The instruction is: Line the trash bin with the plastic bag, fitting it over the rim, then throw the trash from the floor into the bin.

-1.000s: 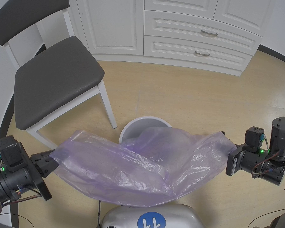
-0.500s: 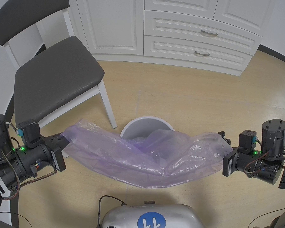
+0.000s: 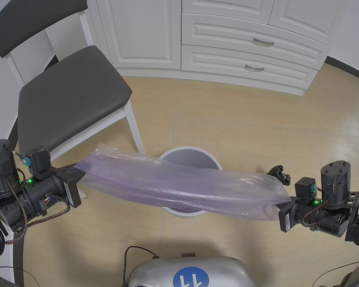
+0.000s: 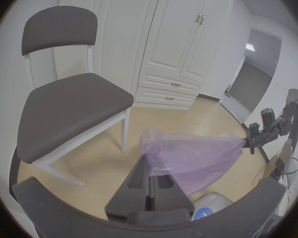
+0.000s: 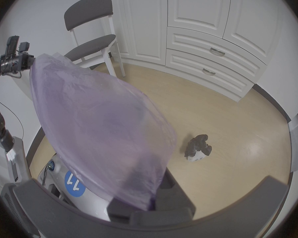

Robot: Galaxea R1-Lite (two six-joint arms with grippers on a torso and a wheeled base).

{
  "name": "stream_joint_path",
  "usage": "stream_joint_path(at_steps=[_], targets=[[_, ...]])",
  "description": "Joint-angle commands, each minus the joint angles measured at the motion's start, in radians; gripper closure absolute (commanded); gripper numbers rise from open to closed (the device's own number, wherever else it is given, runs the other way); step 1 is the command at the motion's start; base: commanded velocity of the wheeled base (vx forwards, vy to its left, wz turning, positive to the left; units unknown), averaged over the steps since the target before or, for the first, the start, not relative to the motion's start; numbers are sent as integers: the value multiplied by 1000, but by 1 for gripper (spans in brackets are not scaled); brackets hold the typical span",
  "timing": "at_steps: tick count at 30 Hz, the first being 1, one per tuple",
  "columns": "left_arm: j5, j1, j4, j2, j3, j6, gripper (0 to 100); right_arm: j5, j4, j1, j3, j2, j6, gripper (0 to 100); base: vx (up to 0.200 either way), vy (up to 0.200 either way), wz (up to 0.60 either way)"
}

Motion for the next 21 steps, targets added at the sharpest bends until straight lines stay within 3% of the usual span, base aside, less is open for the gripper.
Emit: stream_joint_path(at_steps=[1,9,21], targets=[[2,5,0,14,-7,0,100,-2,0,-2,8,15,-3,100,0,0,0],[-1,43,-26,32,-13,0,100,3,-2,-48,11,2,-44,100,0,0,0],[-3,57,-29,35,-13,1,100,-5,-12,-57,11,-1,-44,100,0,0,0]])
